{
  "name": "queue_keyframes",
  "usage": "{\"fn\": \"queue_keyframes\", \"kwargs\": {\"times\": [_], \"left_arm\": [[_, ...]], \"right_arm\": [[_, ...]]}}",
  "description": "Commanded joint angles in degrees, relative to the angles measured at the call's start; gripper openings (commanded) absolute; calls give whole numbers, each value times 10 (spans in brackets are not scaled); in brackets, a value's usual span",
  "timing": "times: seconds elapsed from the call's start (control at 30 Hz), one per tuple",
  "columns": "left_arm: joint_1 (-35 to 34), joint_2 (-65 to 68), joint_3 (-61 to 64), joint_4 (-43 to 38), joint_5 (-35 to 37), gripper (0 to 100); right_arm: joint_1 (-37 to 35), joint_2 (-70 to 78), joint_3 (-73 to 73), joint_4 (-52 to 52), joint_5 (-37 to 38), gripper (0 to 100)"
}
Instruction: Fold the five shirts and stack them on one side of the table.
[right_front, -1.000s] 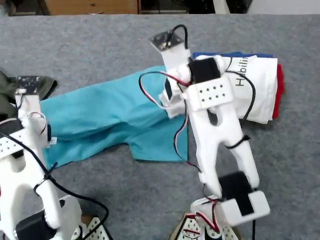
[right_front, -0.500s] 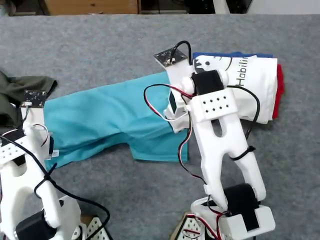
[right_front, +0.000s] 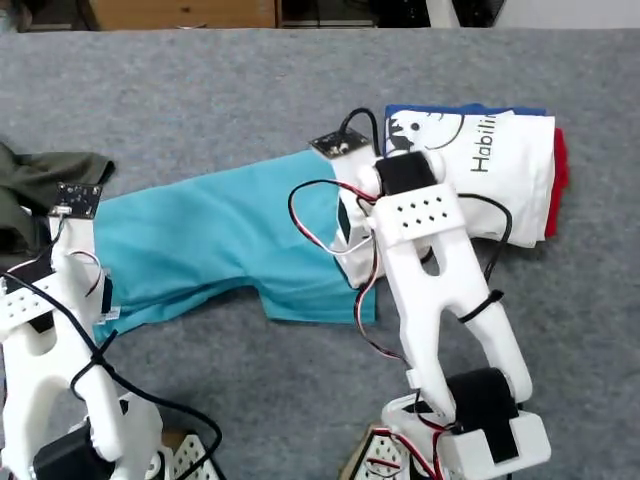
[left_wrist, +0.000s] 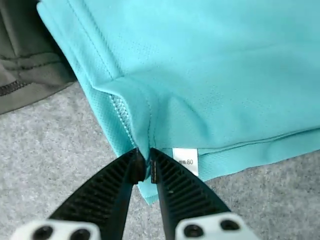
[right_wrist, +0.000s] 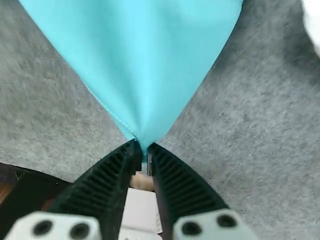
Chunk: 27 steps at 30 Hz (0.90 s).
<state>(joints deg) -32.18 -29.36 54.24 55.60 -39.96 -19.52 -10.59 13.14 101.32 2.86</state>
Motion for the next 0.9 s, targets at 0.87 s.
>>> {"fn": "queue_keyframes", "kwargs": {"times": [0.87], "left_arm": [[26,0,-3,66,-11,21]], "right_arm": [[-5,-23,86,-55,-22,2]]}}
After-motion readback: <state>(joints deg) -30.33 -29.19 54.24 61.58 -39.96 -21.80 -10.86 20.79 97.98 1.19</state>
